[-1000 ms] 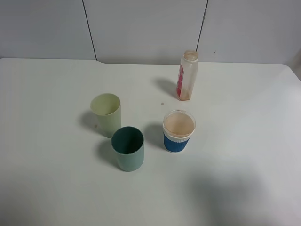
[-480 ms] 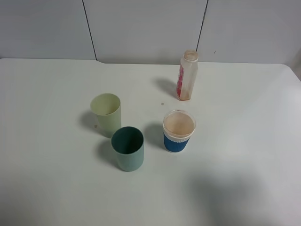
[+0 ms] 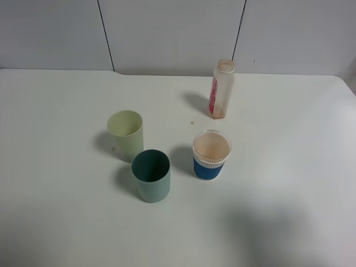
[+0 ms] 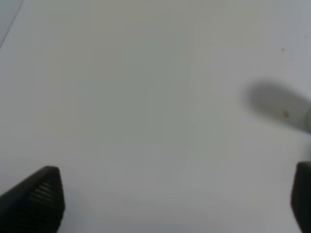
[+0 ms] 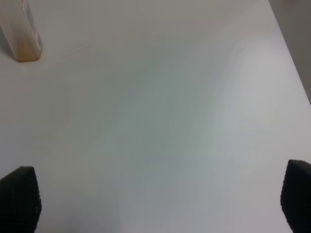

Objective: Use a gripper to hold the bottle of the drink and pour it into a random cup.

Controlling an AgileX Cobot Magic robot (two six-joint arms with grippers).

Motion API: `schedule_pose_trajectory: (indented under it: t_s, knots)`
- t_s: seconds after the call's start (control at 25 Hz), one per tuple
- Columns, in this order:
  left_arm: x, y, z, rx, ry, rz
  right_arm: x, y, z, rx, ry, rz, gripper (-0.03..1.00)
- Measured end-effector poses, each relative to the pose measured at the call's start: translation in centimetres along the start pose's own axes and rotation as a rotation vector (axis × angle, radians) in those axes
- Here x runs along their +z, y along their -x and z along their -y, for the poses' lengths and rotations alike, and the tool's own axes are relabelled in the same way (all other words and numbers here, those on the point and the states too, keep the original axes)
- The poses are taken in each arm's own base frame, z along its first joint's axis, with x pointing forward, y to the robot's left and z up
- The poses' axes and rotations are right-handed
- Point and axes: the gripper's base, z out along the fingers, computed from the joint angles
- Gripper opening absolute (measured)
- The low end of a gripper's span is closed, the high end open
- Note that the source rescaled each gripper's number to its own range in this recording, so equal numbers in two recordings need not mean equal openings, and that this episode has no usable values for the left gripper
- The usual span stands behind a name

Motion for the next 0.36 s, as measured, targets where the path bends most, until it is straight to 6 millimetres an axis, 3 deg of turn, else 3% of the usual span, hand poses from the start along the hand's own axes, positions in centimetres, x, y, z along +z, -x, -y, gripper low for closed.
schedule_pose_trajectory:
  t_s: [0.36]
  knots:
    - [0.00,0.00,0.00,0.000,0.000,0.000,0.00,0.00,0.00,0.000,0.000,0.000,1.00]
